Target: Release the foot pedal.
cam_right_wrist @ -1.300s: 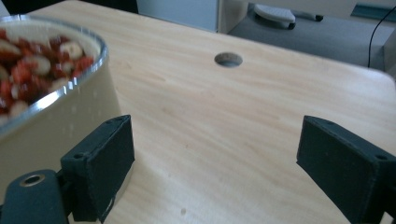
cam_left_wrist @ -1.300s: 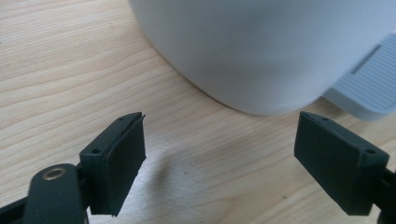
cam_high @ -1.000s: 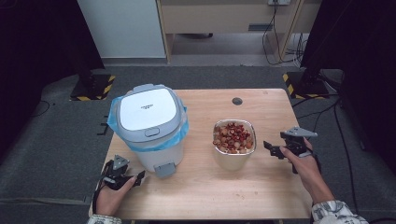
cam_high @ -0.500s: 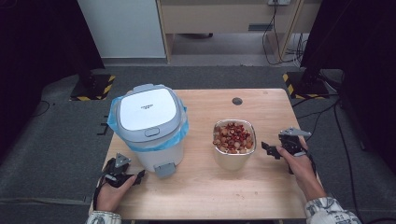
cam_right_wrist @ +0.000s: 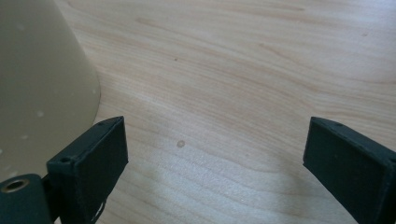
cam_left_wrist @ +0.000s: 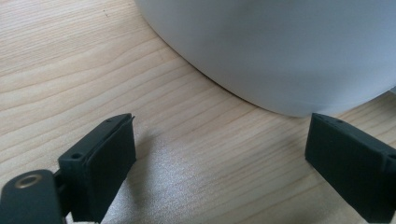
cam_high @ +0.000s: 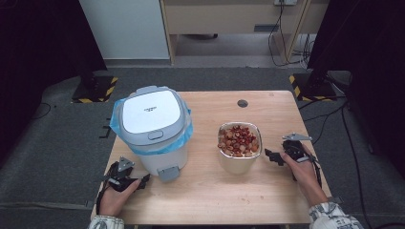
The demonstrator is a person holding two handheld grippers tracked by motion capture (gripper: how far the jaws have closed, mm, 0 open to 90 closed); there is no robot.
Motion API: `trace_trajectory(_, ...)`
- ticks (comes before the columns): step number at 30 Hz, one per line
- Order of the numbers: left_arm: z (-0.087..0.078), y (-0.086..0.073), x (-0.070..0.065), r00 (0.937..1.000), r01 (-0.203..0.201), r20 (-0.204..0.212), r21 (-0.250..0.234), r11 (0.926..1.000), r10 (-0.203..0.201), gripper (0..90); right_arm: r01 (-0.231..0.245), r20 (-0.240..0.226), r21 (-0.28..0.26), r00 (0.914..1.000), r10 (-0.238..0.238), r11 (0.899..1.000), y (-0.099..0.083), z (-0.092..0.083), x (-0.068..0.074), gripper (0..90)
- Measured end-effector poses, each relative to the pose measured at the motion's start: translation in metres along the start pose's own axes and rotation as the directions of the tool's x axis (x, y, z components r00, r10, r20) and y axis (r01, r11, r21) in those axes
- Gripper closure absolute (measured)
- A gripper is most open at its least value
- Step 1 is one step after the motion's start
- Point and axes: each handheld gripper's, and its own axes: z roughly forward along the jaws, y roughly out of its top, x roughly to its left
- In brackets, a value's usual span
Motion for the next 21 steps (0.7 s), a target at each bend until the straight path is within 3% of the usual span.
trace_trajectory(9, 0.001, -0.001, 0.000, 1.0000, -0.001, 0.002, -0.006, 1.0000, 0.001, 5.7, 0.010, 0.020, 0.042, 0.9997, -0.011, 0.999, -0.009, 0.004, 0.006, 5.7)
trace_trajectory(12, 0.001, -0.001, 0.000, 1.0000, -0.002, 0.002, -0.007, 1.0000, 0.002, 5.4, 0.053, 0.042, 0.065, 0.9975, -0.056, 0.996, -0.012, 0.001, 0.008, 5.3)
trace_trajectory(21, 0.001, -0.001, -0.001, 1.0000, -0.002, 0.002, -0.009, 1.0000, 0.002, 4.4, 0.045, 0.052, 0.063, 0.9975, -0.048, 0.997, -0.018, -0.005, 0.012, 5.3)
